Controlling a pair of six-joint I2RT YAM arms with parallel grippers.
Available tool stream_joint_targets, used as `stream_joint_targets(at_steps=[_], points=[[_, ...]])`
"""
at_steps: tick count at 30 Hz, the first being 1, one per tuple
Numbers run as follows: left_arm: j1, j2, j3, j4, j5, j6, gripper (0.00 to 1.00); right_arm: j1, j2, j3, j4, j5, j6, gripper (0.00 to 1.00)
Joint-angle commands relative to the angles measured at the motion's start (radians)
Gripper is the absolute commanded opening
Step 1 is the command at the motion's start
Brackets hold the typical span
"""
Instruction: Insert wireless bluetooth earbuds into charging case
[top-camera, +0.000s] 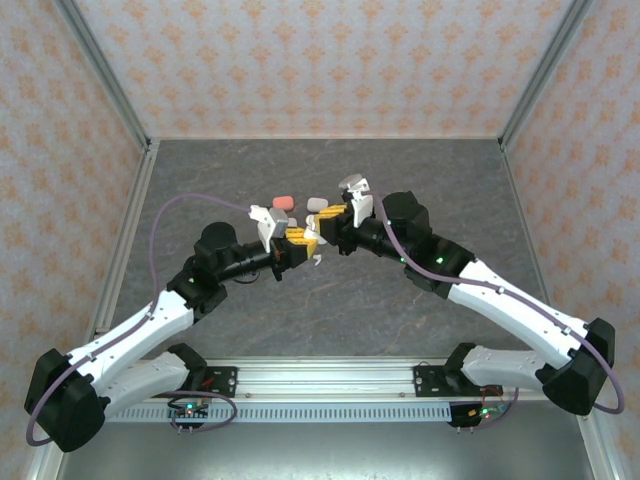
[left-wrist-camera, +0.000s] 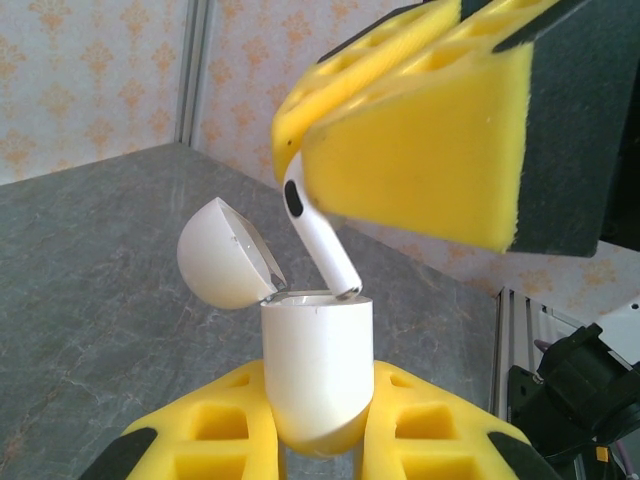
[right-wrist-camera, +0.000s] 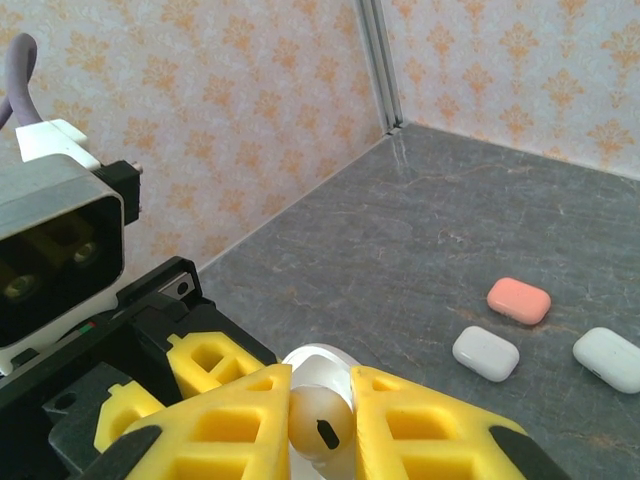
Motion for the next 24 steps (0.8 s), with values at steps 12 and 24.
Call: stream_joint_targets(at_steps=[12,24], points=[[-0.012,-0.025,0.03,0.036,-0.025,0.002,0.0,0.007,0.018,0.039,-0.058,-0.11,0.007,0.19],[-0.012,-0.044,0.005,0.075,-0.018,-0.004,0.0,-0.022,0.007,0.129,-0.088,-0.151,0.042,0.45]])
